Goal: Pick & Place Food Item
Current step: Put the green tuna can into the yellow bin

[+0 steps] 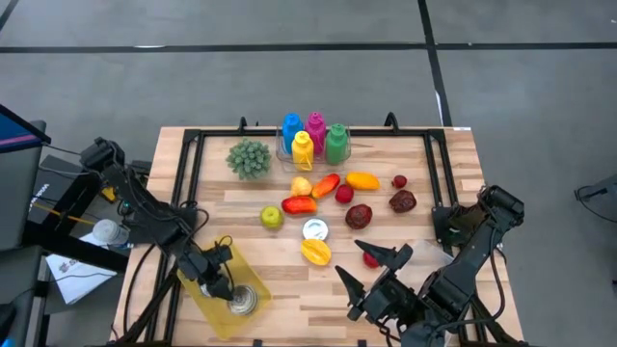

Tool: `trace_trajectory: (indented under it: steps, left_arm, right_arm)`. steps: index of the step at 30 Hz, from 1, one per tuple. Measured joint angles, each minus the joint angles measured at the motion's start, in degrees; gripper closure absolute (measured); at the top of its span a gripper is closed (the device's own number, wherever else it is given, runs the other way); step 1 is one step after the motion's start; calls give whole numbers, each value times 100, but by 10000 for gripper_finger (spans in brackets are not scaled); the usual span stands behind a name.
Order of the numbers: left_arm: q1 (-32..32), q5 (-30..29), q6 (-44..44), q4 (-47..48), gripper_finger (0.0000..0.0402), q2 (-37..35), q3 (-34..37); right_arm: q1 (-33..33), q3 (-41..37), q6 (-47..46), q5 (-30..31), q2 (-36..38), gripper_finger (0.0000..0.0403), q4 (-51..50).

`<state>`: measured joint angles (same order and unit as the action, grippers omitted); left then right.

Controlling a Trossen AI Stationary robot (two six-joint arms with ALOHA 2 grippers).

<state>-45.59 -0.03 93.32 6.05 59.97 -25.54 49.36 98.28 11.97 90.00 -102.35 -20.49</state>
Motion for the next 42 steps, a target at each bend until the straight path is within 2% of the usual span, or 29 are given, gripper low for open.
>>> trace_trajectory:
  steps: [7,10,12,16,19,21,23,25,30,33,35,38,42]
  left_arm:
    - [135,145,283,288,57,-508,0]
    - [298,104,436,-173,60,-719,4]
    - [534,-195,379,-577,61,-910,4]
    - [1152,-965,-219,-1137,61,-1224,4]
    - [1616,-1261,-783,-1569,61,-1405,4]
    - [1887,-1315,-1136,-1902,61,-1485,4]
    - [2087,-1318,-1391,-2263,61,-1522,4]
    - [2237,-1318,-1546,-2621,61,-1547,4]
    - [2441,-1319,-1945,-3354,62,-1544,4]
    - [2467,-1318,-2125,-3471,62,-1544,4]
    - [2467,-1318,-2186,-3470,62,-1544,4]
    - [2467,-1318,-2286,-3456,62,-1535,4]
    - [2464,-1318,-2294,-3456,62,-1536,4]
  right_arm:
    - [-4,-2,0,0,-2,61,51]
    - [-20,-4,-1,-8,18,61,364]
    - [-56,-9,-102,-14,110,64,523]
    - [-265,-9,-1259,-7,407,70,608]
    - [-526,-9,-2109,-48,542,73,578]
    - [-745,-7,-2383,-335,615,74,551]
    - [-997,0,-2673,-792,654,74,387]
    - [-1318,0,-3220,-1541,660,74,6]
    - [-2283,0,-4904,-4440,610,75,-1378]
    - [-2825,-1,-5829,-5763,385,75,-2567]
    - [-3138,-5,-6323,-6304,143,75,-3279]
    - [-3521,-11,-6588,-6719,-252,75,-4110]
    - [-3929,-9,-6299,-7206,-778,75,-4161]
